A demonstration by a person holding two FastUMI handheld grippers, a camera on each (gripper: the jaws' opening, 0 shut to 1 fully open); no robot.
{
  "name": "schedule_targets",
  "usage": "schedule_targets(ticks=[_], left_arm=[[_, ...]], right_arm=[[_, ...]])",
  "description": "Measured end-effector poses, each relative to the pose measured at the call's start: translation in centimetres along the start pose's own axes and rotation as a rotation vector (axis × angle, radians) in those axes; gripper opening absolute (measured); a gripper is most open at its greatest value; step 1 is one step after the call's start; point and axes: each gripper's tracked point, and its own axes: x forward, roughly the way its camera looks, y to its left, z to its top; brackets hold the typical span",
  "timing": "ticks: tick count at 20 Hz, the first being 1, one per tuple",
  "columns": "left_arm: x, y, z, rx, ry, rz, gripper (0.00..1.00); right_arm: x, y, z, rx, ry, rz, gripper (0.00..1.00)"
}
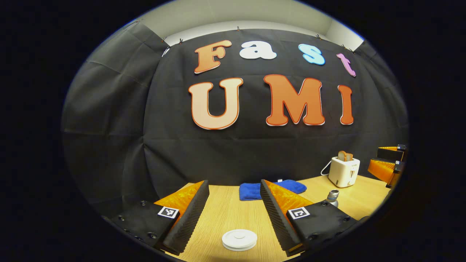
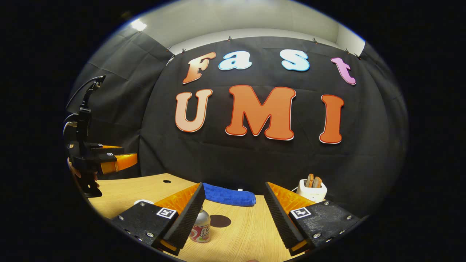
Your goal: Open the teacup lid with one hand, grasp the water bottle and pour water into the teacup with the other hand; after pouring, place the water bottle on the coaster and then close the teacup lid.
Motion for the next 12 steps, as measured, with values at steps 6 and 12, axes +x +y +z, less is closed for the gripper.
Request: schedule_targets(ticks=[6, 12], left_arm=[[0.4, -0.7, -4.5, 0.022, 0.087, -0.035, 0.93], [1.1, -1.7, -9.5, 0.053, 0.180, -0.077, 0.94]], right_arm=[[0.6, 1.3, -3.3, 0.019, 0.070, 0.039, 0.98], [1.2, 3.3, -6.4, 0.018, 0.130, 0.084, 0.98]])
